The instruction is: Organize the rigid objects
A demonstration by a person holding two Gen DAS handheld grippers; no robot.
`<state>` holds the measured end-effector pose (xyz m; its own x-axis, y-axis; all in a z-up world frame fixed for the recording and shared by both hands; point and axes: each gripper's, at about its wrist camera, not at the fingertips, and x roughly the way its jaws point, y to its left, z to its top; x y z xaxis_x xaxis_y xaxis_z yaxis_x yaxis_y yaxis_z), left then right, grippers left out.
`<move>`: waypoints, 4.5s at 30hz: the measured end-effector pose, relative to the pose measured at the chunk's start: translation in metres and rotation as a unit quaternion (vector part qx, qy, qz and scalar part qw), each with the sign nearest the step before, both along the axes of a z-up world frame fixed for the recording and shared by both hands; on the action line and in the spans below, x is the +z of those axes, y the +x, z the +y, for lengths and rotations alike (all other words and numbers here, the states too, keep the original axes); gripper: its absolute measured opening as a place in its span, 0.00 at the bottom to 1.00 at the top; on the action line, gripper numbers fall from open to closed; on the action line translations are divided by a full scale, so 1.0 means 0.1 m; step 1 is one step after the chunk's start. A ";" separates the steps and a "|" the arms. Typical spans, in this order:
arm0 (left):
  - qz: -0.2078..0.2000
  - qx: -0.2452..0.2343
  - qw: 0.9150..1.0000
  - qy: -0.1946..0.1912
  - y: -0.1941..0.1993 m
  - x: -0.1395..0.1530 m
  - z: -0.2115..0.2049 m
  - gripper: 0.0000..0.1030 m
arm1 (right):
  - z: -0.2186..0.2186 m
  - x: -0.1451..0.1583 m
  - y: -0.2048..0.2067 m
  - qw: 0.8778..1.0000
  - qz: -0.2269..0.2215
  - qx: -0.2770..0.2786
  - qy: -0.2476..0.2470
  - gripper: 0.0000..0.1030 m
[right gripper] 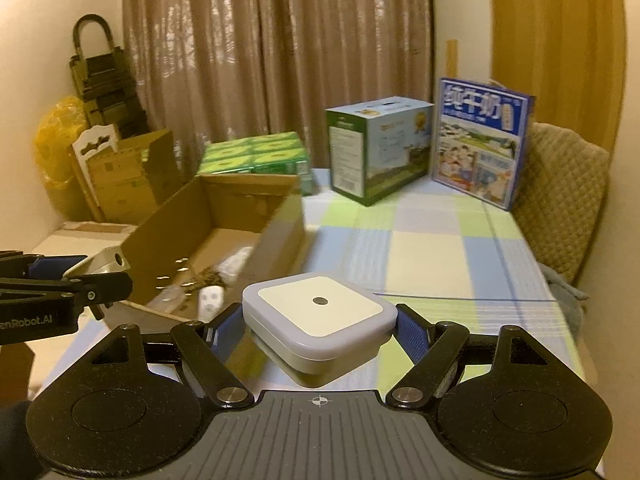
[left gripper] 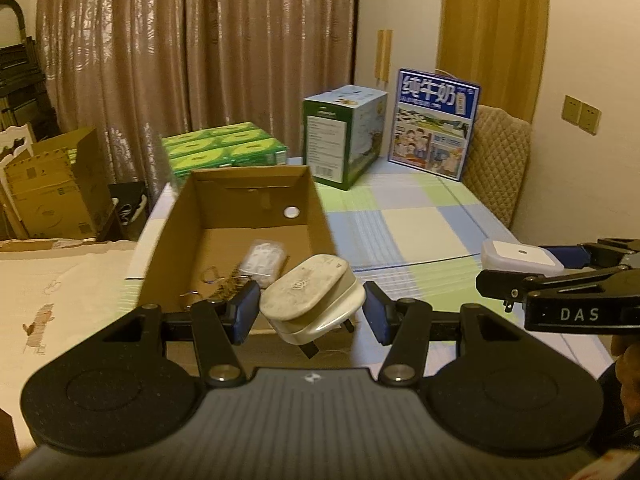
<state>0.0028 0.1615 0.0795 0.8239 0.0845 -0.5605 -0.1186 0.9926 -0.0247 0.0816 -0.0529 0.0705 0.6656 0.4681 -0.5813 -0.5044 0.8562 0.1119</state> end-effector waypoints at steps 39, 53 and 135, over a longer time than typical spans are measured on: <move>0.104 -0.016 0.994 0.036 1.25 -0.72 1.26 0.50 | 1.73 -0.58 1.40 0.989 0.061 0.135 -0.028 0.74; 0.075 -0.004 0.997 0.035 1.19 -0.67 1.30 0.63 | 1.80 -0.58 1.45 0.989 0.064 0.133 -0.016 0.74; 0.079 0.064 0.995 -0.015 -0.52 -0.14 0.35 0.94 | 0.23 -0.01 -0.51 0.997 0.080 -0.008 0.003 0.87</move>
<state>-0.0492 0.1965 0.0655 0.7085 0.1639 -0.6864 -0.2479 0.9685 -0.0246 0.0303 -0.0302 0.0699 0.5719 0.4625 -0.6775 -0.4658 0.8629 0.1960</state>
